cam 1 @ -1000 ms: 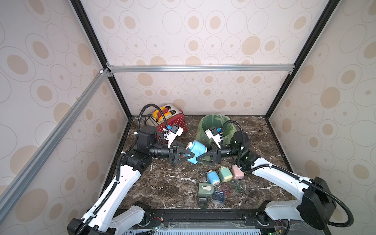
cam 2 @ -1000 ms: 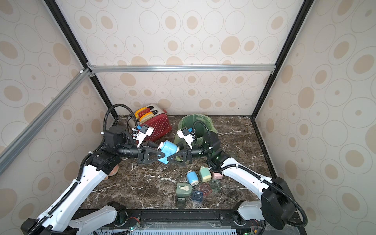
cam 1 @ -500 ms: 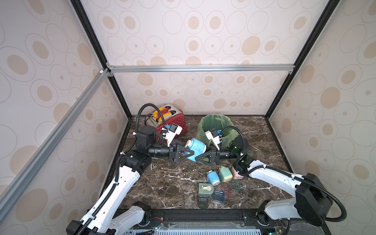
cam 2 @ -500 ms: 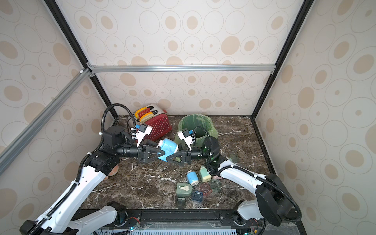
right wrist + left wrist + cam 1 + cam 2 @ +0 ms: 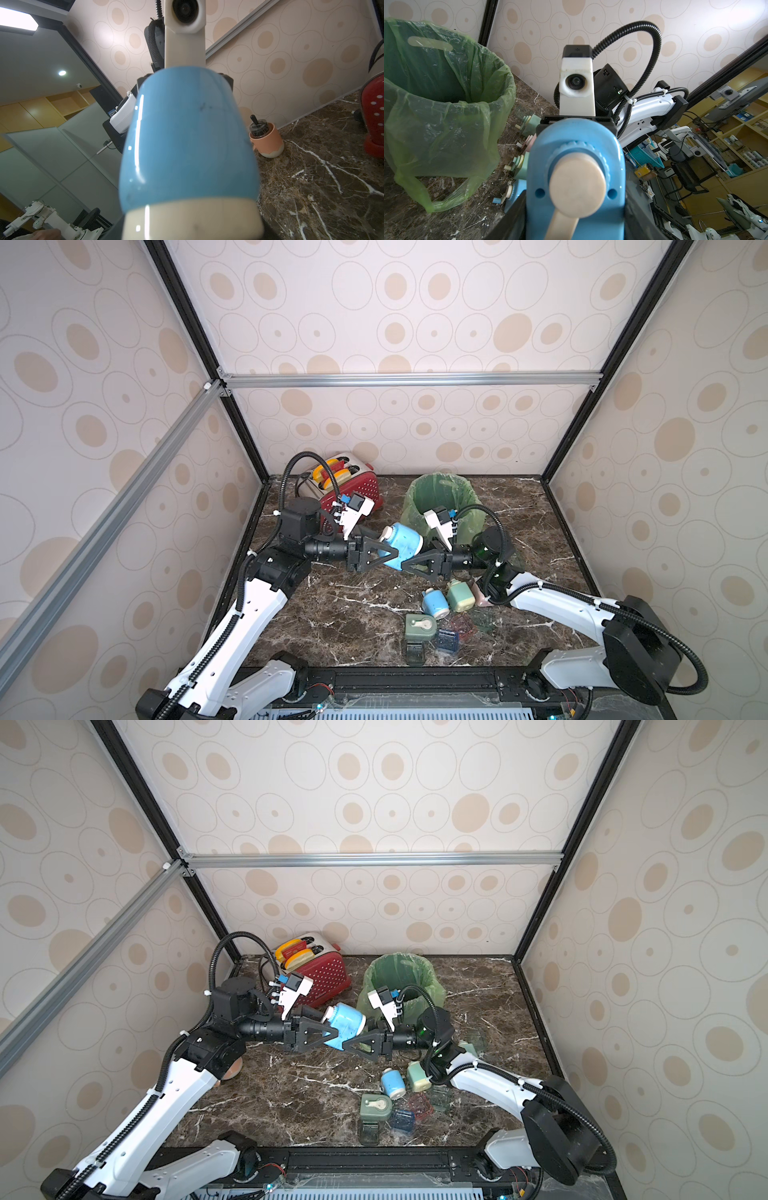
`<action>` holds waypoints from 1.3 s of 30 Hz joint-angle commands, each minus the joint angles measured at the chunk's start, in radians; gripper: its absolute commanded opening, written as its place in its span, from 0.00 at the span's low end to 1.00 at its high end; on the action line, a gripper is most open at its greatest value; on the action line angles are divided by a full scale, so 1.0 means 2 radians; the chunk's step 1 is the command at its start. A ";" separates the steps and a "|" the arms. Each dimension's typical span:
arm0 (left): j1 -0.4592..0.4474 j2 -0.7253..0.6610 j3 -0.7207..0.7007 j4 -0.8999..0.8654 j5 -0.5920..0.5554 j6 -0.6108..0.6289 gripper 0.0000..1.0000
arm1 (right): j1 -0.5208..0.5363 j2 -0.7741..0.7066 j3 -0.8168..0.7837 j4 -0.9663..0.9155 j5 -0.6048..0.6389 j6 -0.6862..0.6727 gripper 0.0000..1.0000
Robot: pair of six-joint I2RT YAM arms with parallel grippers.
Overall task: Take out the pencil sharpener tray and clean the shavings
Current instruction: Open the container of the pencil sharpener, then pour the shavings into the trash bin.
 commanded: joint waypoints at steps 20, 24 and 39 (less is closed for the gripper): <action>0.064 -0.059 0.005 0.028 -0.135 0.001 0.00 | -0.116 -0.094 0.059 -0.361 0.056 -0.034 0.22; 0.069 -0.062 -0.008 0.049 -0.137 -0.011 0.00 | -0.131 -0.084 0.111 -0.417 0.071 0.008 0.11; 0.080 -0.081 -0.030 0.080 -0.119 -0.035 0.00 | -0.217 0.118 0.272 -0.282 -0.060 0.421 0.00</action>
